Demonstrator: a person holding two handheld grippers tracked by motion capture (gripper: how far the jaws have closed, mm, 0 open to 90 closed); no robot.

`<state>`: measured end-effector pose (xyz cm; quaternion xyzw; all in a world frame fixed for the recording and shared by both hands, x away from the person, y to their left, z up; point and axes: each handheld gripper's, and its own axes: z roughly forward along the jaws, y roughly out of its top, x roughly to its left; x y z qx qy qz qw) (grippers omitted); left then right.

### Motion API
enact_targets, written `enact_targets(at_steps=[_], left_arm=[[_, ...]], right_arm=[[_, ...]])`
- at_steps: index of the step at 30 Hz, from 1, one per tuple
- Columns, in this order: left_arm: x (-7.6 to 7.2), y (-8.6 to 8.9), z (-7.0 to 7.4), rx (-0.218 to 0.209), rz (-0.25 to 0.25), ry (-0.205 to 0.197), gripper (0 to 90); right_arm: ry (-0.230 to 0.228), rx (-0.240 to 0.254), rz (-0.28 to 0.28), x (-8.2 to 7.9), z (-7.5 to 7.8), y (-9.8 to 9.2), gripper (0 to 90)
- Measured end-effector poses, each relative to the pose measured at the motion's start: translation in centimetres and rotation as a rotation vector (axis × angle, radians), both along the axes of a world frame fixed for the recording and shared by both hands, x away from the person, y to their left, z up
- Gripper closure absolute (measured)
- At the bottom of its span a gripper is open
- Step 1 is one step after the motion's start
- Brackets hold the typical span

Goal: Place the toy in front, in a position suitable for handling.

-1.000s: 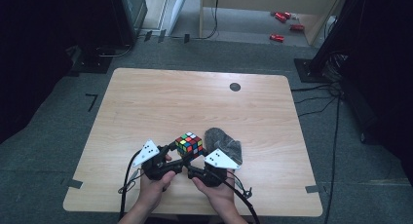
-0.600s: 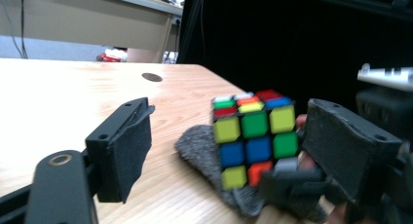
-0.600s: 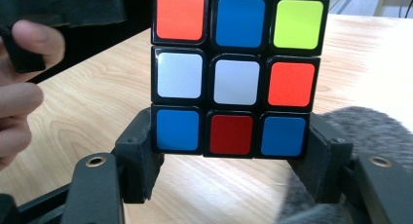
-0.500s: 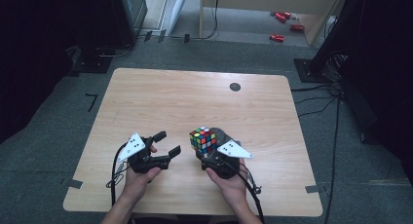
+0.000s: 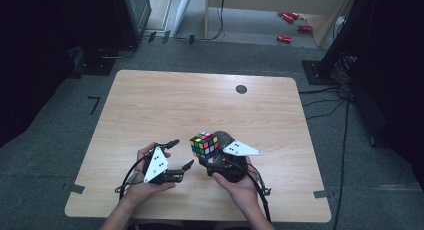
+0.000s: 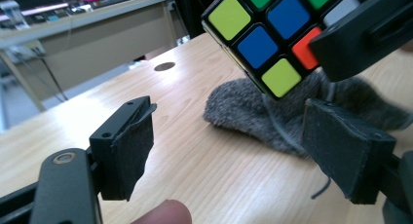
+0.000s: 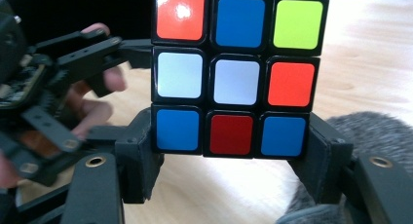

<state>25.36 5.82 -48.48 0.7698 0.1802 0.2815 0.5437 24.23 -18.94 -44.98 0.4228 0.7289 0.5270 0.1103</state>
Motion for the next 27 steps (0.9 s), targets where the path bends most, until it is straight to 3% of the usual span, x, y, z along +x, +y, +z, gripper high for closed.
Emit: enact_targets(at_steps=[8, 13, 17, 20, 23, 27], left_arm=[[-0.4, -0.8, -0.7, 0.098, 0.006, -0.114, 22.0], [-0.9, -1.3, -0.9, 0.153, -0.015, -0.190, 25.8], [-1.3, -1.8, -1.2, 0.202, -0.037, -0.224, 25.8], [-1.5, -2.1, -1.5, 0.225, -0.056, -0.238, 30.3], [-1.3, -1.9, -1.5, 0.212, -0.063, -0.209, 32.4], [-0.9, -1.6, -1.4, 0.184, -0.042, -0.159, 34.5]], right_arm=[[0.101, 0.025, 0.049, -0.1, 0.1, 0.8, 34.6], [0.149, 0.004, 0.078, 0.1, -0.2, 1.2, 34.6], [0.212, -0.007, 0.107, 0.4, -0.6, 1.3, 34.6], [0.246, -0.021, 0.125, 0.5, -0.8, 1.4, 34.6], [0.252, -0.020, 0.128, 0.7, -0.9, 1.3, 34.5], [0.238, 0.041, 0.125, 0.9, -0.6, 0.4, 31.0]])
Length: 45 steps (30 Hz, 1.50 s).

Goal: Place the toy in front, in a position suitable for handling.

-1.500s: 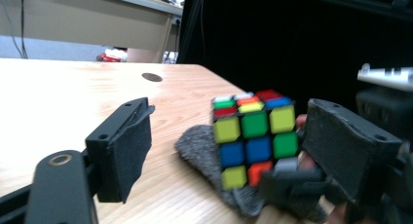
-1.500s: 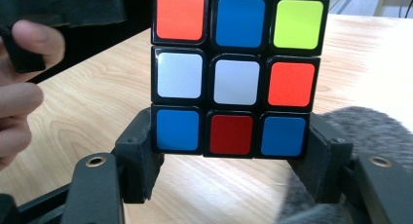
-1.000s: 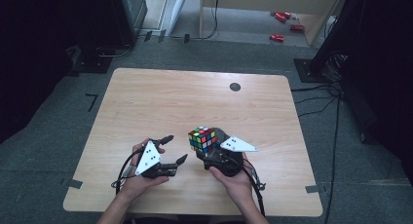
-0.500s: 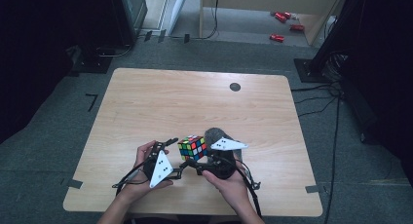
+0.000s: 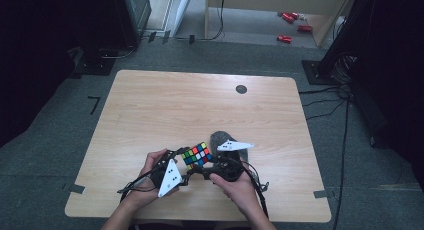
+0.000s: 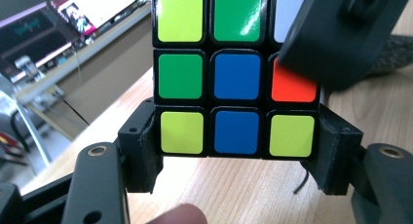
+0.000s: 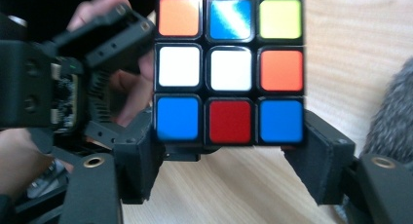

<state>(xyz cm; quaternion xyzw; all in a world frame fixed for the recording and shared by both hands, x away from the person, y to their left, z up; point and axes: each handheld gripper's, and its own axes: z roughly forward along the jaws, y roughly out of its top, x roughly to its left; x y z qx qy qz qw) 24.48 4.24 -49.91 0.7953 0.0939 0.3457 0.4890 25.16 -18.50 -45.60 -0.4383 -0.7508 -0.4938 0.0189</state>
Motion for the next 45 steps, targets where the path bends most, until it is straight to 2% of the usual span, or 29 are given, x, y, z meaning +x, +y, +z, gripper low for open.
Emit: enact_targets(at_steps=[2, 5, 7, 8, 9, 10, 11, 12, 13, 18, 21, 24, 28, 30, 35, 37, 39, 42, 45], left_arm=[[0.3, 0.4, 0.0, -0.010, 0.026, 0.020, 34.6], [0.8, 1.0, 0.1, -0.058, 0.062, 0.080, 34.6], [1.2, 1.5, 0.4, -0.109, 0.075, 0.151, 34.6], [1.3, 1.7, 0.5, -0.124, 0.081, 0.180, 34.6], [1.4, 1.9, 0.8, -0.140, 0.098, 0.238, 34.7], [1.6, 2.2, 1.0, -0.165, 0.102, 0.286, 34.7], [1.7, 2.4, 1.1, -0.182, 0.105, 0.309, 34.8], [1.8, 2.7, 1.3, -0.192, 0.114, 0.327, 34.8], [1.9, 2.8, 1.3, -0.200, 0.120, 0.338, 34.8], [2.5, 3.6, 1.5, -0.259, 0.147, 0.408, 34.8], [2.7, 3.9, 1.6, -0.296, 0.150, 0.430, 34.8], [2.7, 4.0, 1.6, -0.294, 0.171, 0.417, 34.8], [2.6, 3.7, 1.5, -0.237, 0.205, 0.410, 34.7], [2.5, 3.5, 1.4, -0.220, 0.206, 0.400, 34.7], [2.3, 3.2, 1.5, -0.213, 0.179, 0.393, 34.8], [2.2, 3.2, 1.5, -0.213, 0.157, 0.400, 34.8], [2.3, 3.2, 1.4, -0.214, 0.133, 0.417, 34.8], [2.2, 2.9, 1.3, -0.174, 0.118, 0.411, 34.9], [2.1, 2.6, 1.1, -0.145, 0.108, 0.412, 34.9]], right_arm=[[-0.027, 0.030, -0.009, 0.0, 0.5, -0.6, 26.6], [-0.078, 0.051, -0.042, 0.0, 1.2, -1.5, 23.4], [-0.118, 0.047, -0.078, 0.2, 1.4, -2.3, 23.5], [-0.149, 0.005, -0.112, 0.3, 1.4, -2.7, 24.9], [-0.174, -0.040, -0.138, 0.4, 1.2, -2.9, 27.4], [-0.217, -0.120, -0.173, 0.5, 0.9, -3.1, 30.4], [-0.257, -0.211, -0.204, 0.6, 0.5, -3.2, 32.3], [-0.281, -0.279, -0.227, 0.7, -0.1, -3.3, 33.7], [-0.293, -0.318, -0.240, 0.9, -0.8, -3.5, 33.8], [-0.272, -0.391, -0.288, 1.9, -3.2, -4.2, 31.8], [-0.237, -0.417, -0.287, 2.2, -4.2, -4.2, 30.6], [-0.210, -0.440, -0.295, 2.4, -4.8, -4.1, 31.8], [-0.185, -0.447, -0.306, 2.5, -5.5, -3.9, 34.0], [-0.169, -0.437, -0.312, 2.5, -5.7, -3.9, 38.2], [-0.194, -0.437, -0.289, 2.2, -5.4, -4.0, 67.2], [-0.204, -0.403, -0.300, 2.0, -5.0, -4.2, 69.7], [-0.218, -0.339, -0.295, 1.7, -4.3, -4.4, 70.6], [-0.300, -0.241, -0.257, 0.8, -2.5, -4.0, 70.7], [-0.362, -0.152, -0.218, -0.2, -0.8, -3.5, 70.7]])
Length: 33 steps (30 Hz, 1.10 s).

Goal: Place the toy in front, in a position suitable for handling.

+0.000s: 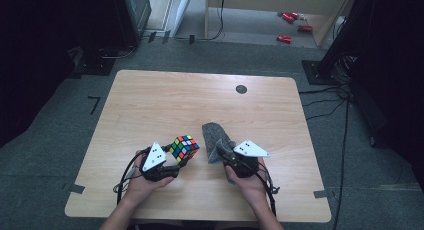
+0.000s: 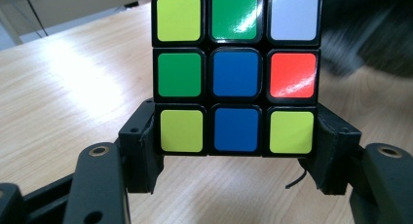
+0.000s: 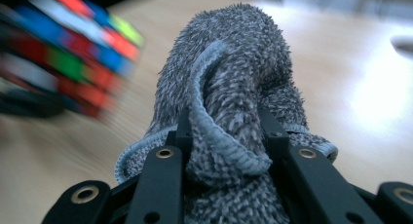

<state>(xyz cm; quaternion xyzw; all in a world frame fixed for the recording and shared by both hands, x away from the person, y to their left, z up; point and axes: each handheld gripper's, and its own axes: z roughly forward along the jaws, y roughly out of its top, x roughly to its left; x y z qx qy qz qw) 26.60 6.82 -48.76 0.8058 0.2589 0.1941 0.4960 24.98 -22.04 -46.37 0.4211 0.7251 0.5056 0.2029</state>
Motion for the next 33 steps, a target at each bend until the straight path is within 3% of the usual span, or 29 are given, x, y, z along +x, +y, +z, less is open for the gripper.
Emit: enact_targets(at_steps=[5, 9, 12, 14, 16, 19, 21, 23, 25, 27, 30, 32, 33], left_arm=[[-0.6, -0.8, -0.1, 0.036, -0.053, -0.035, 34.9], [-1.3, -1.3, 0.1, 0.023, -0.117, -0.072, 34.9], [-1.8, -1.3, 0.5, 0.015, -0.132, -0.106, 34.9], [-1.7, -1.1, 0.7, -0.002, -0.136, -0.103, 34.9], [-1.5, -0.8, 0.8, -0.024, -0.134, -0.093, 35.0], [-1.4, -0.9, 0.7, 0.004, -0.122, -0.088, 35.0], [-1.7, -1.3, 0.3, 0.051, -0.132, -0.103, 35.1], [-2.0, -1.9, 0.1, 0.073, -0.161, -0.114, 35.1], [-2.3, -2.2, 0.3, 0.064, -0.175, -0.124, 35.1], [-2.4, -2.1, 0.5, 0.060, -0.176, -0.134, 35.1], [-2.2, -1.4, 0.9, 0.018, -0.172, -0.122, 35.0], [-1.9, -1.2, 0.9, 0.001, -0.159, -0.109, 35.0], [-1.8, -1.1, 0.9, -0.001, -0.159, -0.103, 35.0]], right_arm=[[-0.050, 0.112, 0.130, -1.5, 2.4, 1.4, 70.5], [-0.051, 0.138, 0.190, -2.0, 2.9, 2.6, 70.1], [-0.021, 0.114, 0.171, -1.7, 2.1, 2.6, 70.0], [0.018, 0.109, 0.129, -1.1, 1.6, 2.0, 70.0], [0.043, 0.062, 0.080, -0.7, 1.2, 1.5, 70.1], [0.055, 0.111, 0.091, -0.7, 1.3, 1.2, 69.9], [0.027, 0.148, 0.142, -1.1, 1.9, 1.6, 69.6], [-0.002, 0.159, 0.192, -1.7, 2.6, 2.3, 69.4], [-0.004, 0.139, 0.199, -1.9, 2.9, 2.8, 69.1], [0.013, 0.158, 0.180, -1.6, 2.5, 2.5, 68.8], [0.080, 0.139, 0.105, -0.6, 1.3, 1.4, 68.9], [0.119, 0.158, 0.096, -0.1, 0.8, 0.7, 68.8], [0.118, 0.158, 0.097, -0.2, 0.8, 0.7, 68.8]])
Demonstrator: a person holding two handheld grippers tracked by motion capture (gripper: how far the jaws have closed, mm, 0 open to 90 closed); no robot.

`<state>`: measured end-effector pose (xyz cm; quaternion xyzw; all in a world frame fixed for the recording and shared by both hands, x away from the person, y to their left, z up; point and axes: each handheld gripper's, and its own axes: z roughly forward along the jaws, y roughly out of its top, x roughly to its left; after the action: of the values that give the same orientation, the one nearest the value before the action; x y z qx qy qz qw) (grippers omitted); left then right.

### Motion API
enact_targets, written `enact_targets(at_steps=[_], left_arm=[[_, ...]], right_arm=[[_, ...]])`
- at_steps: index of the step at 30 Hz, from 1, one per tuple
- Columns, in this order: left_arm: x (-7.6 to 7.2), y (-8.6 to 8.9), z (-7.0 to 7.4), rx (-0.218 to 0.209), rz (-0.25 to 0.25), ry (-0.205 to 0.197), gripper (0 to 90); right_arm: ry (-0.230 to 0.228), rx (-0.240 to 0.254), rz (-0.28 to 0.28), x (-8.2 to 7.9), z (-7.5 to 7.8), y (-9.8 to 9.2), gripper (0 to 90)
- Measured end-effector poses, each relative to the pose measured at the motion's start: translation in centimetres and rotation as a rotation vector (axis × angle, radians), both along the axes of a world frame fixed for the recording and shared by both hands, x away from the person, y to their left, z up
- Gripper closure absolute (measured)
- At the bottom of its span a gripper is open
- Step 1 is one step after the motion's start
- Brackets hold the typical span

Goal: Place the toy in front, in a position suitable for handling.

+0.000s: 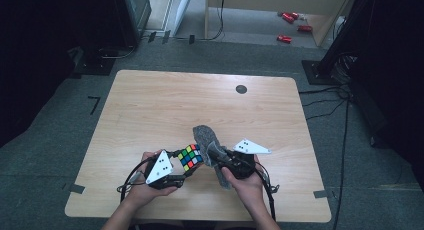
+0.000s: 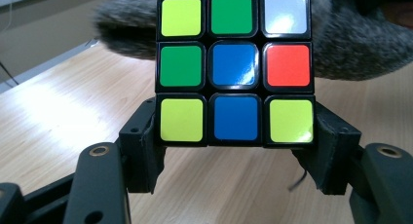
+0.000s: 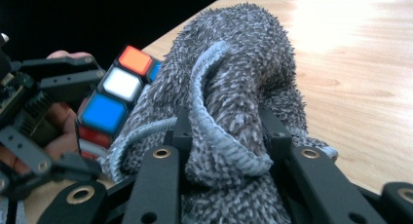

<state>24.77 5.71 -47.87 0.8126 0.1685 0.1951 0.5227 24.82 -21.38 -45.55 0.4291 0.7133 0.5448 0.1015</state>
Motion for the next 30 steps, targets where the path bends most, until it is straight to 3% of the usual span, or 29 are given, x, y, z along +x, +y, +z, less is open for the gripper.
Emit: enact_targets(at_steps=[3, 6, 9, 12, 14, 17, 18, 20, 22, 26, 30], left_arm=[[-0.1, -0.4, -0.3, 0.030, -0.006, -0.002, 35.0], [-0.4, -0.8, -0.4, 0.035, -0.025, -0.015, 35.0], [-0.5, -0.5, -0.1, 0.013, -0.033, -0.015, 35.0], [-0.2, -0.1, 0.1, -0.006, -0.013, -0.013, 34.9], [0.0, 0.1, 0.1, -0.008, -0.001, -0.004, 35.0], [0.0, -0.1, -0.1, 0.012, 0.002, 0.000, 35.0], [-0.1, -0.2, -0.1, 0.012, 0.000, 0.000, 35.0], [-0.2, -0.2, 0.0, 0.008, -0.003, -0.005, 35.0], [-0.2, 0.0, 0.1, -0.010, -0.012, -0.003, 35.0], [-0.2, 0.0, 0.2, -0.019, -0.015, 0.004, 34.9], [0.1, -0.2, 0.1, 0.008, 0.042, 0.037, 35.0]], right_arm=[[-0.055, 0.031, 0.056, -0.8, 1.1, 0.8, 68.5], [-0.123, -0.011, 0.078, -1.6, 2.1, 1.9, 68.4], [-0.086, 0.002, 0.043, -1.1, 1.5, 1.4, 68.2], [-0.021, -0.029, -0.009, -0.3, 0.3, 0.5, 68.2], [-0.022, -0.026, -0.011, -0.3, 0.3, 0.4, 68.2], [-0.075, -0.014, 0.035, -1.1, 1.3, 1.3, 68.1], [-0.106, -0.028, 0.049, -1.5, 1.8, 1.8, 68.1], [-0.124, -0.048, 0.045, -1.7, 2.0, 2.1, 68.0], [-0.097, -0.021, 0.038, -1.3, 1.7, 1.7, 68.0], [-0.005, -0.038, -0.006, -0.3, 0.2, 0.8, 68.0], [-0.038, -0.029, 0.013, -0.8, 0.8, 1.1, 68.1]])
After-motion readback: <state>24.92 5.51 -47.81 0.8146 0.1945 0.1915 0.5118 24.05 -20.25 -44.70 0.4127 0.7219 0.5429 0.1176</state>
